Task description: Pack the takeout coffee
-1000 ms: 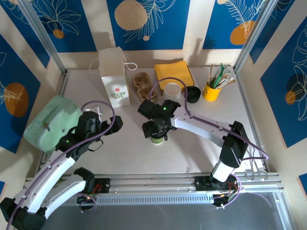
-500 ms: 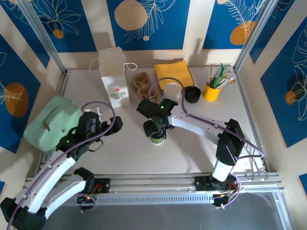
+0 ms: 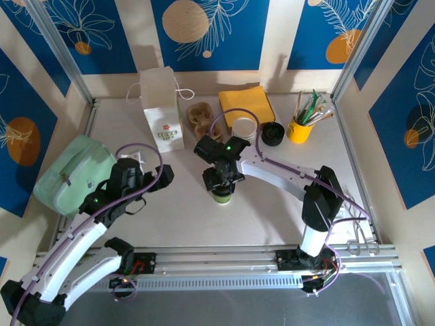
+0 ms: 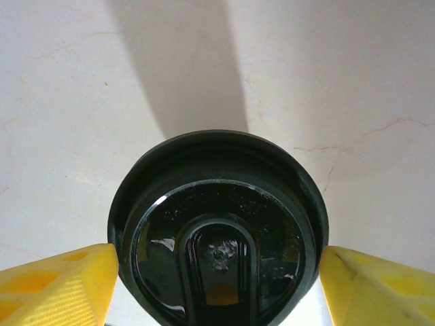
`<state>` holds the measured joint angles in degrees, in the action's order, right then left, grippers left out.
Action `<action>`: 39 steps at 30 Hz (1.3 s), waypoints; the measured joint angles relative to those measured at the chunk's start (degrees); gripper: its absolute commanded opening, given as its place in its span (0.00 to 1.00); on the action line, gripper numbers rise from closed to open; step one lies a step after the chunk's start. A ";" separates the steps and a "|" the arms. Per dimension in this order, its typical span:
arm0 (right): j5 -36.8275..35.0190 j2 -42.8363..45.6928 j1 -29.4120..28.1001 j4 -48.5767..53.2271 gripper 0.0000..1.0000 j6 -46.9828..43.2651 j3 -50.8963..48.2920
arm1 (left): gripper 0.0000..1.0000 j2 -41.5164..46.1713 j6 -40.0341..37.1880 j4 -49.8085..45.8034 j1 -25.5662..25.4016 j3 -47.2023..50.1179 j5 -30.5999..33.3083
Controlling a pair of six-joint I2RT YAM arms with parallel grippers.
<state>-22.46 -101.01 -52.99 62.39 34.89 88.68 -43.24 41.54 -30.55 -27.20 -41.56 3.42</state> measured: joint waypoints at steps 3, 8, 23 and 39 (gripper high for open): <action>0.24 -1.14 0.00 0.04 0.81 0.00 0.24 | 0.99 -0.11 0.00 0.09 0.15 0.00 -0.24; 0.57 -1.60 -0.02 0.07 0.78 0.02 0.24 | 0.99 -0.92 0.02 0.31 0.28 0.02 -0.39; -0.04 -3.50 -0.11 3.45 0.75 0.72 2.47 | 0.99 -0.96 0.44 1.36 0.85 1.36 -1.46; 3.82 -7.23 1.66 8.37 0.74 1.51 7.08 | 0.99 -0.96 0.61 1.84 1.25 2.47 -2.36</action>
<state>-18.63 -108.25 -51.33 70.76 36.40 95.77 -44.21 42.15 -28.71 -25.96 -39.09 1.06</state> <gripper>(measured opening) 0.755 0.994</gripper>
